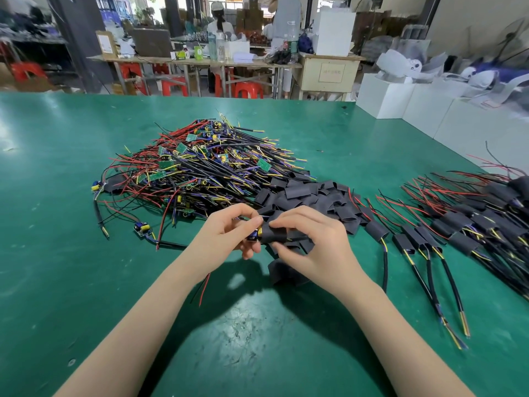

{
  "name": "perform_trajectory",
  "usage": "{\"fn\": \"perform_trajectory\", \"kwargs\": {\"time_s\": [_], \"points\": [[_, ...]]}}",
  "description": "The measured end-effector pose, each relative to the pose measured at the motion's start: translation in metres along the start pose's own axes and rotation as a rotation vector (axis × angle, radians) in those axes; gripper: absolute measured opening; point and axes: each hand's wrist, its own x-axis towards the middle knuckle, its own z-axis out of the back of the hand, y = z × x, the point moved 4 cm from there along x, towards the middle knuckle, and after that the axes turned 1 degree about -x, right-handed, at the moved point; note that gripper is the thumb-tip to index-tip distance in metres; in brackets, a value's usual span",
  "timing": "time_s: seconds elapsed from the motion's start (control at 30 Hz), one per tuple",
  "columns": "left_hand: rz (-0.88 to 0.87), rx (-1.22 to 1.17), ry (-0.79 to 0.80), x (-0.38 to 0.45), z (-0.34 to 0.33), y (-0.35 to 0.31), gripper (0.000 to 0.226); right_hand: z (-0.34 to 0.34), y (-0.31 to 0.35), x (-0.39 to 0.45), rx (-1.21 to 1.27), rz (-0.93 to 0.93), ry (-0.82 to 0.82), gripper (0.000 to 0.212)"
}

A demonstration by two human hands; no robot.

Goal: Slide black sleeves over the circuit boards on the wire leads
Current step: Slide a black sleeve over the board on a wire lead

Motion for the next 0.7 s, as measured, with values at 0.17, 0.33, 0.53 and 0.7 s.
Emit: {"fn": "perform_trajectory", "kwargs": {"time_s": [0.17,0.33,0.53,0.7], "points": [[-0.092,0.089,-0.009,-0.001,-0.005,-0.004,0.011,-0.001,0.0,0.0,-0.036,-0.046,-0.011,0.027],[0.073,-0.236,0.097,0.001,-0.001,-0.004,0.014,0.001,-0.003,0.001,-0.054,-0.049,-0.009,0.031],[0.227,-0.321,0.094,-0.001,-0.002,0.004,0.016,0.0,-0.001,0.0,-0.088,-0.007,-0.029,0.028],[0.322,-0.278,0.003,-0.001,0.006,0.009,0.019,-0.002,-0.002,-0.001,-0.085,-0.046,-0.011,0.028]]}}
